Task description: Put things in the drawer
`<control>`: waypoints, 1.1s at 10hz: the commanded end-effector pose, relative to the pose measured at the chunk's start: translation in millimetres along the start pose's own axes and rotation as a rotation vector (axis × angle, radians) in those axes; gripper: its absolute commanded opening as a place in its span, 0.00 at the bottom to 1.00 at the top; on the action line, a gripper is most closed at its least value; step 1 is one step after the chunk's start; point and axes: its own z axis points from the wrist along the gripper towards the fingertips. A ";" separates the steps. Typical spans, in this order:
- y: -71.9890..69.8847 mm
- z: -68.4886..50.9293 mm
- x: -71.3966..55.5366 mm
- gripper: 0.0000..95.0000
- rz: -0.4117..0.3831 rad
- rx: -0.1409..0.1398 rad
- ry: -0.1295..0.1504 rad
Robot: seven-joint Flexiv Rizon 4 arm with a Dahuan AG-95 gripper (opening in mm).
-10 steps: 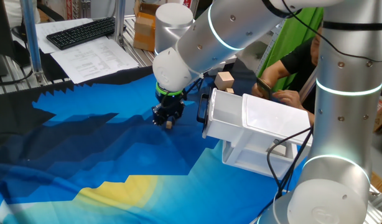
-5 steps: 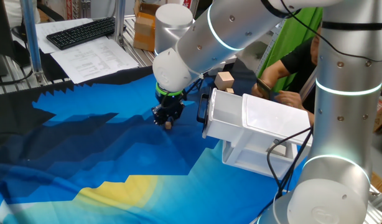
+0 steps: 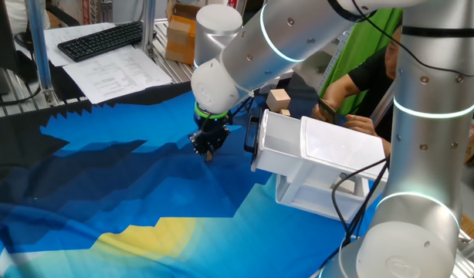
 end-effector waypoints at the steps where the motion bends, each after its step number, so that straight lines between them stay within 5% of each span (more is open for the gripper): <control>1: 4.1 -4.7 1.3 0.00 0.016 -0.037 0.010; 4: 23.2 -28.8 10.3 0.00 0.042 -0.038 0.036; 6: 33.0 -72.7 16.8 0.00 0.049 -0.028 0.071; 9: 13.5 -144.0 35.0 0.00 0.035 0.006 0.098; 10: 8.6 -152.4 41.4 0.00 0.036 0.015 0.102; 11: 4.7 -160.9 49.0 0.00 0.051 0.056 0.111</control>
